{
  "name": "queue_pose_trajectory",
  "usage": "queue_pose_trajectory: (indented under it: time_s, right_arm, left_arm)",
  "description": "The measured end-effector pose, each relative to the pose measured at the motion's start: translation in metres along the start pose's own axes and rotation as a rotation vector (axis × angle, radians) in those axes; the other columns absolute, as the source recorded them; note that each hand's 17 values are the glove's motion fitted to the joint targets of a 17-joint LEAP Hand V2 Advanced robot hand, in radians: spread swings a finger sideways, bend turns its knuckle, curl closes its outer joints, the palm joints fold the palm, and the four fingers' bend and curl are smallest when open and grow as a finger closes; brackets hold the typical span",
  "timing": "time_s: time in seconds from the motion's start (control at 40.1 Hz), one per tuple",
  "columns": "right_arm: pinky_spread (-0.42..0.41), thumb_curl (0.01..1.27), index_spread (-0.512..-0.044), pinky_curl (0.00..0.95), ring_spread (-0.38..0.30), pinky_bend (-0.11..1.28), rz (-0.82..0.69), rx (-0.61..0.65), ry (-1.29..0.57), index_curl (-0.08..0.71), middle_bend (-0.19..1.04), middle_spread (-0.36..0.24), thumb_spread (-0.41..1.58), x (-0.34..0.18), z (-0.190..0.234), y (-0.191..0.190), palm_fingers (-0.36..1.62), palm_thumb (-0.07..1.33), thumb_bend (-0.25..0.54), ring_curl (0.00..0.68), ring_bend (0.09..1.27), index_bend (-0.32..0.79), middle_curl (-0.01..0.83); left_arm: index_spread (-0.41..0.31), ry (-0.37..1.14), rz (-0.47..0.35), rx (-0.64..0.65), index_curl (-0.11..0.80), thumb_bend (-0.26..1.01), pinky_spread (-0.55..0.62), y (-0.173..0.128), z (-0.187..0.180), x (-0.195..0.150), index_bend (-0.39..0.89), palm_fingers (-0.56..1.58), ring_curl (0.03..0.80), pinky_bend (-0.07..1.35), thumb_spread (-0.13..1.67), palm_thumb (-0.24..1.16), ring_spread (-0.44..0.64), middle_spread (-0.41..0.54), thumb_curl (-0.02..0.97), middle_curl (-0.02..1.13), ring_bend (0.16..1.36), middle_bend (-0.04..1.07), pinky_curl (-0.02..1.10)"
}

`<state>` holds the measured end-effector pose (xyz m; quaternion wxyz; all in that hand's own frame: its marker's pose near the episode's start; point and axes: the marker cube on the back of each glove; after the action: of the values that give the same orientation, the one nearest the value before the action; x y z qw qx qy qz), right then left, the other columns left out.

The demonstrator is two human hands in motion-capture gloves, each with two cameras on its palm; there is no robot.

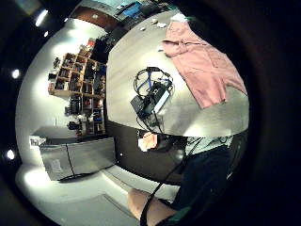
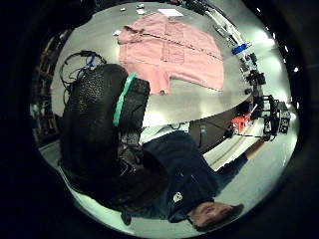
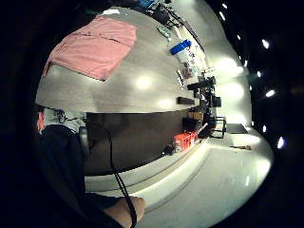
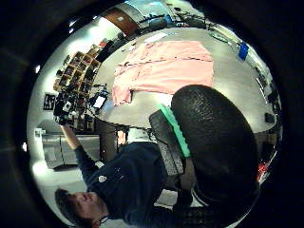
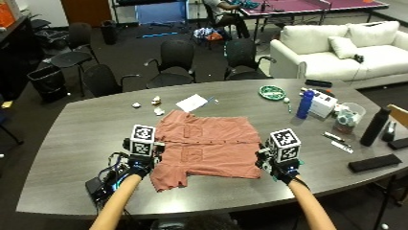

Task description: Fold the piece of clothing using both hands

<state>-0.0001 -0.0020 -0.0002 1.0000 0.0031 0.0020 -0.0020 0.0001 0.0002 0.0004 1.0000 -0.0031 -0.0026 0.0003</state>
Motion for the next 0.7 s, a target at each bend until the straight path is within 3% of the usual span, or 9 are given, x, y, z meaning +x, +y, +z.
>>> queue_pose_trajectory:
  time_s: [0.15,0.325,0.574,0.624,0.649,0.674,0.699]
  right_arm:
    - [0.122,0.07,-0.289,0.17,0.013,0.42,-0.003,0.027,0.0,0.094,0.23,-0.034,0.8,-0.003,-0.008,-0.003,0.37,0.29,0.197,0.143,0.39,0.13,0.119]
    - [0.143,0.11,-0.345,0.22,0.016,0.43,-0.019,0.026,-0.013,0.133,0.23,-0.042,1.08,-0.006,-0.013,-0.009,0.34,0.3,0.191,0.185,0.41,0.13,0.18]
    - [0.149,0.15,-0.373,0.267,0.015,0.46,-0.02,-0.07,-0.063,0.162,0.2,-0.046,1.24,-0.002,-0.01,-0.028,0.32,0.3,0.154,0.228,0.44,0.12,0.231]
    - [0.15,0.15,-0.376,0.275,0.015,0.47,-0.022,-0.082,-0.062,0.165,0.2,-0.046,1.26,-0.001,-0.009,-0.033,0.31,0.3,0.148,0.235,0.44,0.12,0.239]
    - [0.15,0.16,-0.377,0.279,0.015,0.47,-0.024,-0.089,-0.063,0.168,0.19,-0.046,1.26,0.0,-0.009,-0.036,0.3,0.3,0.143,0.236,0.44,0.12,0.242]
    - [0.151,0.16,-0.379,0.283,0.015,0.47,-0.029,-0.097,-0.066,0.168,0.19,-0.047,1.26,-0.001,-0.008,-0.038,0.3,0.31,0.14,0.239,0.44,0.12,0.246]
    - [0.151,0.17,-0.38,0.286,0.015,0.48,-0.034,-0.107,-0.071,0.17,0.19,-0.047,1.26,-0.001,-0.008,-0.04,0.29,0.31,0.133,0.242,0.45,0.12,0.25]
  left_arm:
    - [-0.094,0.005,0.015,-0.028,0.172,0.12,0.18,-0.002,0.004,0.001,0.35,0.54,0.156,0.19,0.79,0.2,0.16,0.021,0.075,0.15,0.42,0.2,0.12]
    - [-0.117,0.05,0.033,-0.039,0.238,0.11,0.22,-0.004,0.01,-0.001,0.34,0.51,0.193,0.18,1.04,0.21,0.2,0.026,0.123,0.2,0.42,0.18,0.17]
    - [-0.114,0.167,0.094,-0.049,0.292,0.07,0.29,-0.018,0.035,0.002,0.28,0.38,0.232,0.2,1.14,0.24,0.26,0.077,0.183,0.22,0.46,0.13,0.21]
    - [-0.104,0.165,0.099,-0.047,0.288,0.05,0.3,-0.021,0.037,0.004,0.22,0.33,0.241,0.23,1.13,0.23,0.27,0.095,0.189,0.22,0.47,0.13,0.23]
    - [-0.082,0.161,0.101,-0.042,0.25,0.0,0.31,-0.023,0.038,0.005,0.08,0.2,0.252,0.29,1.07,0.17,0.3,0.136,0.183,0.21,0.51,0.1,0.25]
    - [-0.077,0.156,0.103,-0.037,0.252,-0.01,0.32,-0.025,0.039,0.006,0.08,0.19,0.265,0.31,1.06,0.16,0.31,0.146,0.188,0.22,0.53,0.12,0.26]
    - [-0.061,0.152,0.107,-0.032,0.222,-0.04,0.34,-0.027,0.04,0.008,0.01,0.07,0.265,0.36,1.03,0.13,0.34,0.184,0.19,0.21,0.54,0.11,0.28]
